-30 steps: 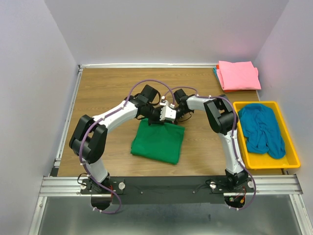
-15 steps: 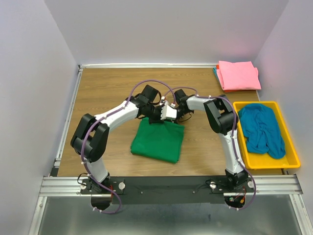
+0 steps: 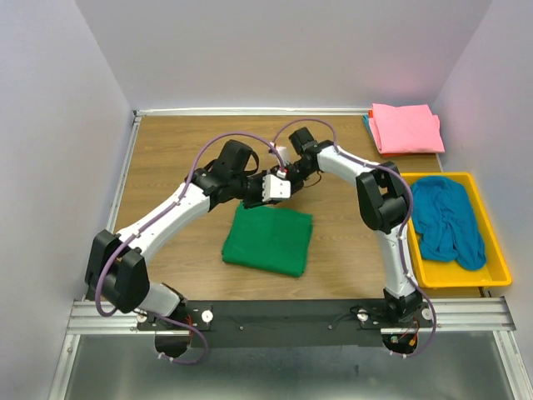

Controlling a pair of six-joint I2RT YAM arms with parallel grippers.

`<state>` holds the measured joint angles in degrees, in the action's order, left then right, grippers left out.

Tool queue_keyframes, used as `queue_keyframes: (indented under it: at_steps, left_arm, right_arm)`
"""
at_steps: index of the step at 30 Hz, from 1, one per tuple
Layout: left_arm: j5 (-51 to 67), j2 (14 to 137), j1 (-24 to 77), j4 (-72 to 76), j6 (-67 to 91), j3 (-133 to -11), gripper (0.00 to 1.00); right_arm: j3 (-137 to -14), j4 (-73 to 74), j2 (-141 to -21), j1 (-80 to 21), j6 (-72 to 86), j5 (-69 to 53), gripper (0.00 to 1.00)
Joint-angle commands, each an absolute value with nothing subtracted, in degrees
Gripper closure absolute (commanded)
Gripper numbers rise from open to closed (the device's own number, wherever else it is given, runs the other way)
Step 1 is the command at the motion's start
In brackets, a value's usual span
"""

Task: Fold and stack the t-shirts
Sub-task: Smooth out wrinkles on the folded tshirt

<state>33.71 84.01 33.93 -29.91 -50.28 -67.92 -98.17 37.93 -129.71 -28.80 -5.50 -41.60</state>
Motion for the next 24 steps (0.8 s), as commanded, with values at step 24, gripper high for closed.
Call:
queue_keyframes:
  at_steps: [24]
  left_arm:
    - [62.5, 101.4, 13.3, -20.1, -17.8, -55.2, 0.44]
  right_arm:
    - [-78.9, 42.1, -117.6, -27.1, -4.5, -52.5, 0.42]
